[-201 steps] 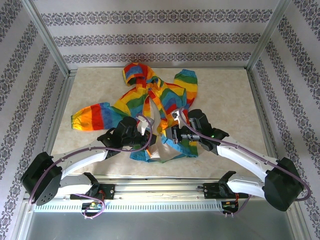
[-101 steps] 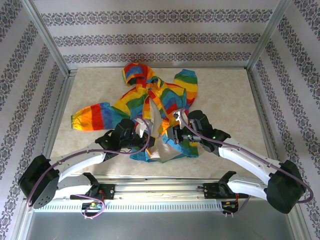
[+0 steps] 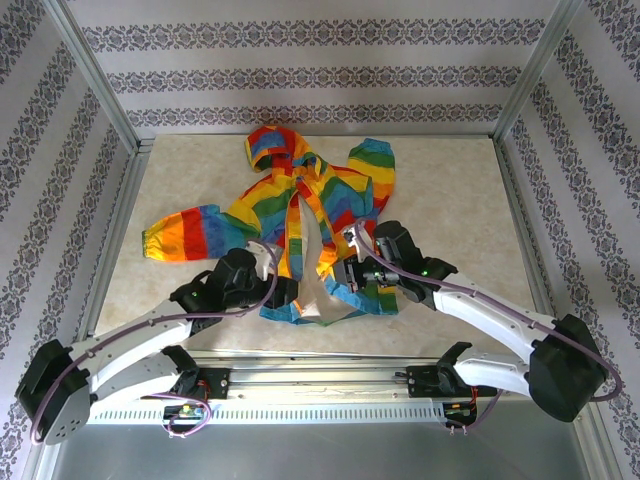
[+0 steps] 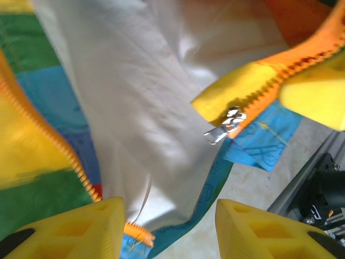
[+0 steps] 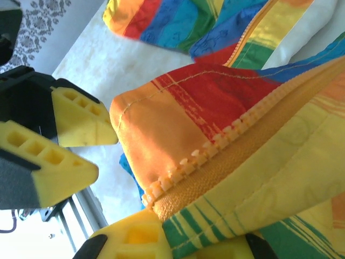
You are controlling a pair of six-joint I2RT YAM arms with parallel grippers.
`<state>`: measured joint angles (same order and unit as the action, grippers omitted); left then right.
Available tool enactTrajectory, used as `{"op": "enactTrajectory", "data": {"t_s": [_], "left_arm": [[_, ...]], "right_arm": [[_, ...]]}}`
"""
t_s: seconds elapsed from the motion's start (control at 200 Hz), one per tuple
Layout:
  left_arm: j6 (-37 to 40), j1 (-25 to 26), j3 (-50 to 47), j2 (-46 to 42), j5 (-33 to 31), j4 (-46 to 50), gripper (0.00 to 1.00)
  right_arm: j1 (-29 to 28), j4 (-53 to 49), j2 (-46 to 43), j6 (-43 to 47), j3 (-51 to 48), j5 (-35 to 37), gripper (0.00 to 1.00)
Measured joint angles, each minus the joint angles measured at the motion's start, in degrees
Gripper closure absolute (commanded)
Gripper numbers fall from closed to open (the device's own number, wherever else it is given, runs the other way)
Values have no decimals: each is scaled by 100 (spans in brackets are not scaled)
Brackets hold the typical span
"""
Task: Zip up the jacket
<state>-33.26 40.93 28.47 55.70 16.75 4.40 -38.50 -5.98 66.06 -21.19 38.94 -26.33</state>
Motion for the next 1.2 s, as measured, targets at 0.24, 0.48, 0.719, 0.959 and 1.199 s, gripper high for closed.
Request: {"op": "enactTrajectory", "data": {"t_s": [0.24,0.48,0.719,0.959,1.199], "left_arm": [[-1456,125,-1294,-664,-79,-192,54],[-2218,533,-1617,-623,-79,-844,54],[-2577,638,-1733,-7,-96,-1637,54],[-2750,640,-1851,507,-72,-2398,52],[-2872,671,-2002,774,-83,-2844,97]], "right_arm": [[0,-96,11,129,0,-343,100],[-2,-179,57,306,-11,-605,100],[-2,-203,59,363,-90,-634,100],[-2,-195,114,361,-92,-636,100],[-2,-195,129,363,-92,-643,100]]}}
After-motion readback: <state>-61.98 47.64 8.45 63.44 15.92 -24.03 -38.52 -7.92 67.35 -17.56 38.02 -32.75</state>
